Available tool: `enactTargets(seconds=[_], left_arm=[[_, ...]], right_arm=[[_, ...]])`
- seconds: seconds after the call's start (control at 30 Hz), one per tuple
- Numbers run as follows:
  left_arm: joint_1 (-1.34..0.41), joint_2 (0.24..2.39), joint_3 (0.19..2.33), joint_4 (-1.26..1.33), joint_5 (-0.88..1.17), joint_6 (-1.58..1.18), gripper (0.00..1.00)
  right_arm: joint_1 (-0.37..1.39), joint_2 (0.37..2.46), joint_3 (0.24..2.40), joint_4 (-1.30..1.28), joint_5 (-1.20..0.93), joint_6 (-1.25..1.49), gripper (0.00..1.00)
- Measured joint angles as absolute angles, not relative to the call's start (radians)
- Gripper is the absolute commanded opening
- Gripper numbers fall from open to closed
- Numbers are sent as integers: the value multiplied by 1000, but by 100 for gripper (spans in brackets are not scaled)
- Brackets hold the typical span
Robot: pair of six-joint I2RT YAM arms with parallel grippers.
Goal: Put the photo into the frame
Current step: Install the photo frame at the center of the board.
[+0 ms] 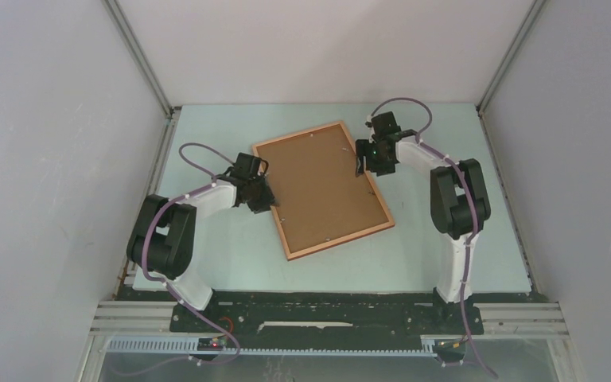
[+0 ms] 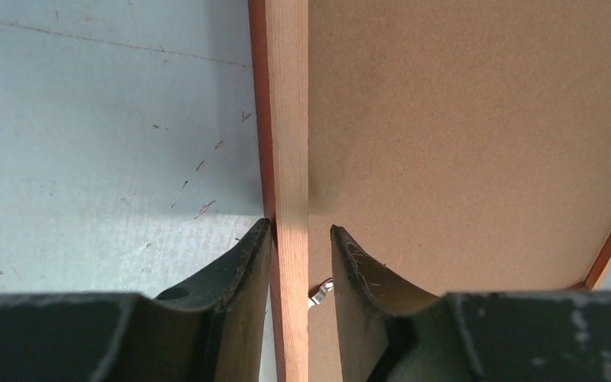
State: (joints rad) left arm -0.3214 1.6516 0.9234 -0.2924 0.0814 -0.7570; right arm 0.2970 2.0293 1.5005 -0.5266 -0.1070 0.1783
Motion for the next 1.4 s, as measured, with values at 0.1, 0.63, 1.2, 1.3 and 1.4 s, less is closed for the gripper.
enactTargets(seconds=[0.1,0.63,1.2,1.3,1.4], left_arm=[[-320,1652,916,-293,91,-756,19],[-311,1652,911,-293,112,-748,12],[-306,1652,896,-271,125,-748,7],[-306,1652,896,-271,125,-748,7],[-305,1652,896,-271,126,-748,6]], right_arm=[[297,2100,1613,-550,-114,160,77],[301,2450,2177,-735,-153,85,67],[305,2574,2347,-791,-133,83,58],[305,2576,2350,-787,-133,84,58],[305,2578,2352,-784,-133,88,58]])
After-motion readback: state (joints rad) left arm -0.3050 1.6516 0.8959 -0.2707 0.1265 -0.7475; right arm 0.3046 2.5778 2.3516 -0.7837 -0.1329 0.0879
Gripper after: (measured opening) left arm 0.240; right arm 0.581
